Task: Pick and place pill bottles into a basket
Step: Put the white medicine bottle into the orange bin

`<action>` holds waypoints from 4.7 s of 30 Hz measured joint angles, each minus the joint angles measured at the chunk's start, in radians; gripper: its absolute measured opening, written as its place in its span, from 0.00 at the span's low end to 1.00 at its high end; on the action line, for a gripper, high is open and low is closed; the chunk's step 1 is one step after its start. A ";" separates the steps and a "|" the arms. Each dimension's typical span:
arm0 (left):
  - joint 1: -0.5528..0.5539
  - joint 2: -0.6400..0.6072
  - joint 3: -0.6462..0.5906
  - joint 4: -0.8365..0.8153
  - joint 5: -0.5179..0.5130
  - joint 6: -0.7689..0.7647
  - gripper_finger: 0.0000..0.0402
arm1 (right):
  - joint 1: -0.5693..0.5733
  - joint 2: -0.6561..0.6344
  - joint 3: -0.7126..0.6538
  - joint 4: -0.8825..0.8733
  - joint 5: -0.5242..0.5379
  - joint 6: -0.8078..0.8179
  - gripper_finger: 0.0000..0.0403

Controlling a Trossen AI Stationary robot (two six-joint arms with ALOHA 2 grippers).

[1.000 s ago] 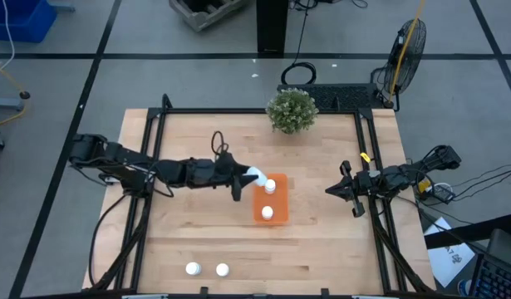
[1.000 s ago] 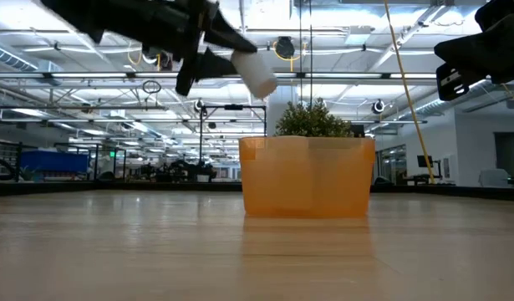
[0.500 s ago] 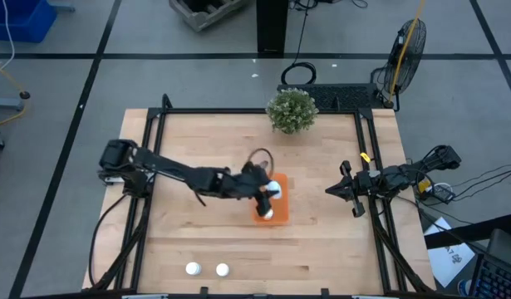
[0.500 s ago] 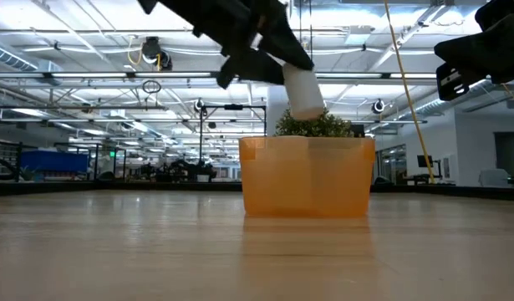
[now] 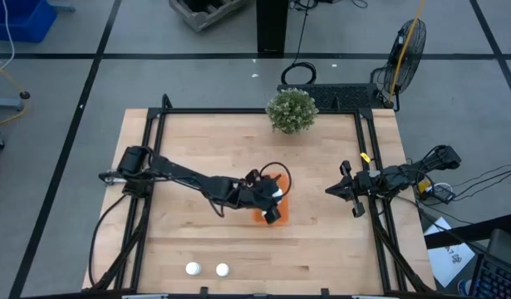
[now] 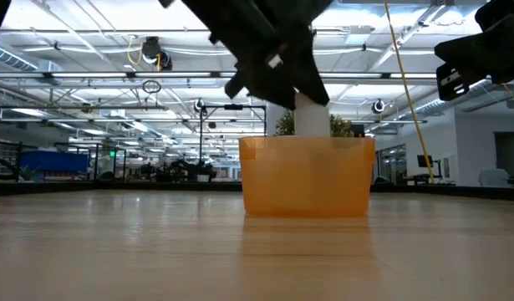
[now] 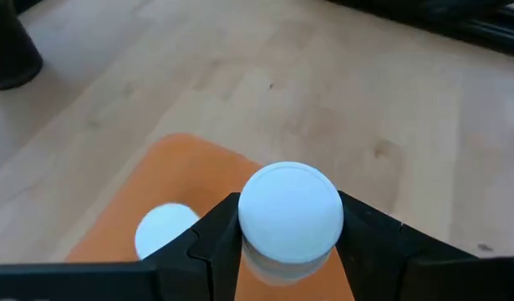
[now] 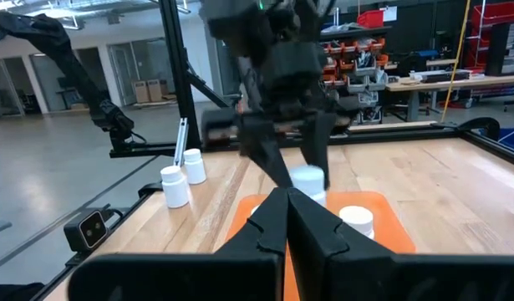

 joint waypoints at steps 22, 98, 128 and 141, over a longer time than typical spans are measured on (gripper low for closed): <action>0.013 0.106 -0.001 0.026 0.051 0.034 0.43 | 0.000 0.000 0.000 0.000 0.000 0.000 0.00; -0.484 -0.110 0.001 -0.275 0.169 -0.274 0.60 | 0.000 0.001 0.000 0.000 0.000 0.000 0.00; -0.644 -0.108 -0.039 -0.413 0.010 -0.533 0.60 | 0.000 0.001 0.000 0.000 0.000 0.000 0.00; -0.645 -0.104 -0.039 -0.411 -0.003 -0.535 0.60 | 0.000 0.001 0.000 0.000 0.000 0.000 0.00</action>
